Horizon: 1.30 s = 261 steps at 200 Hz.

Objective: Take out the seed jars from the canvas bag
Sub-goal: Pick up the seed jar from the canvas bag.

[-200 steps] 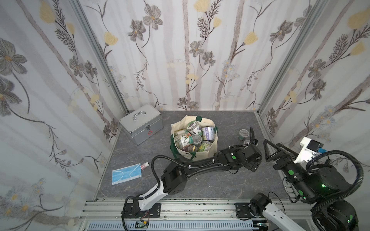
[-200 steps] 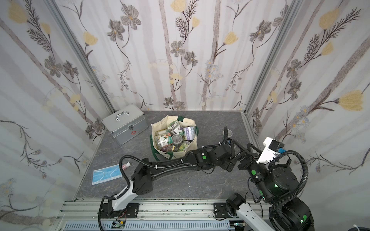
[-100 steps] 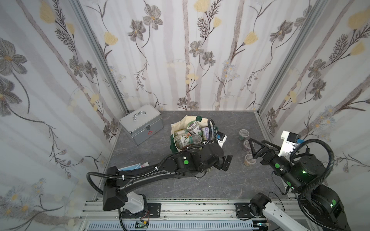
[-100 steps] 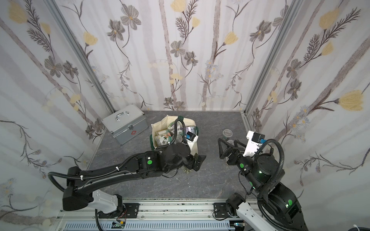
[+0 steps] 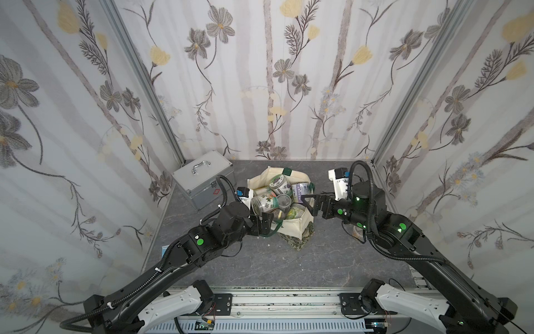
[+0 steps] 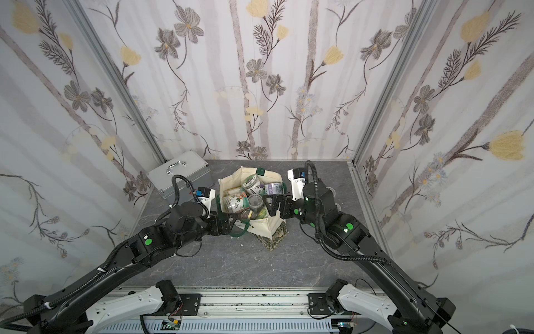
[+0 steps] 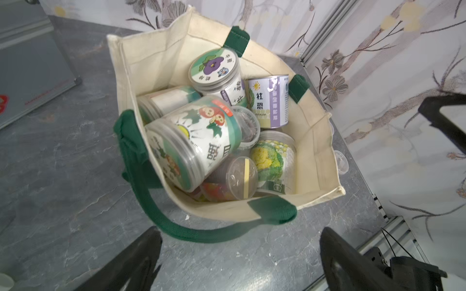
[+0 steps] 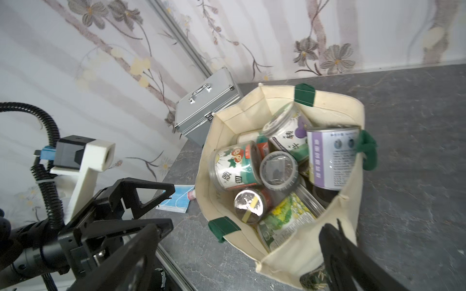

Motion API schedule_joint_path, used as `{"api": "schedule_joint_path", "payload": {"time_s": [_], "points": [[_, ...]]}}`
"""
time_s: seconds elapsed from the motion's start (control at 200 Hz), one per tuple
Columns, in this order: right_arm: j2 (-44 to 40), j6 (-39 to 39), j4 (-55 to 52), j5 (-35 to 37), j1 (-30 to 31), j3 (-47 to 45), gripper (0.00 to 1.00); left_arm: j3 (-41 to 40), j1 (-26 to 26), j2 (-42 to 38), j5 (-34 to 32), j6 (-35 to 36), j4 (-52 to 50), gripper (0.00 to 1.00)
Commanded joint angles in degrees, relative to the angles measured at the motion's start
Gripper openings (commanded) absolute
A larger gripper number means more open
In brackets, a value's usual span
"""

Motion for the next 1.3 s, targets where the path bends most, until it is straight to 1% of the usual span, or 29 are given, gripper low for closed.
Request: {"api": "schedule_joint_path", "payload": {"time_s": [0.0, 0.065, 0.125, 0.185, 0.235, 0.325, 0.445, 0.54, 0.664, 0.884, 1.019, 1.169, 1.204, 1.299], "points": [[6.8, -10.2, -2.1, 5.0, 3.5, 5.9, 1.0, -2.5, 4.6, -3.0, 3.5, -3.1, -3.2, 1.0], [11.7, -15.8, -4.2, 8.3, 5.2, 9.9, 0.99, -4.5, 8.8, -3.9, 8.2, -4.6, -2.5, 1.0], [15.7, -20.6, -5.4, 10.6, 6.0, 13.0, 0.98, -6.5, 12.8, -3.6, 14.2, -6.2, -0.7, 1.0], [19.0, -25.1, -6.2, 11.1, 6.5, 15.9, 0.98, -8.6, 16.1, -2.8, 20.4, -8.2, 2.2, 0.99], [21.2, -29.7, -6.8, 9.7, 6.7, 18.1, 0.9, -10.3, 18.5, -2.3, 24.8, -10.0, 4.8, 0.96], [25.5, -36.1, -7.7, 9.9, 7.2, 21.5, 0.89, -12.2, 20.8, -1.6, 28.9, -12.0, 8.6, 0.9], [28.8, -41.2, -8.2, 10.5, 7.5, 24.3, 0.89, -12.4, 22.3, -1.3, 29.5, -12.2, 8.7, 0.8], [32.1, -44.6, -10.1, 10.8, 7.5, 26.6, 0.88, -12.5, 23.4, -1.2, 30.0, -12.1, 9.1, 0.75], [36.2, -48.1, -13.0, 14.3, 7.7, 30.1, 0.86, -12.3, 24.4, -0.3, 31.3, -11.9, 9.3, 0.69], [39.9, -54.4, -14.6, 14.5, 8.1, 32.6, 0.86, -11.8, 25.8, 0.6, 31.8, -11.9, 9.9, 0.68], [41.6, -58.5, -14.3, 14.1, 8.8, 32.6, 0.87, -10.8, 26.1, 1.9, 32.0, -11.8, 10.4, 0.7], [44.1, -63.3, -13.4, 17.5, 9.9, 32.3, 0.94, -10.0, 26.4, 2.7, 32.2, -11.4, 10.2, 0.7], [44.7, -64.2, -13.3, 18.0, 10.0, 32.5, 1.0, -9.8, 26.5, 2.5, 32.1, -11.2, 9.9, 0.7], [45.9, -66.7, -12.5, 18.4, 10.3, 32.7, 1.0, -9.8, 26.8, 1.8, 31.5, -10.9, 8.6, 0.7]]}}
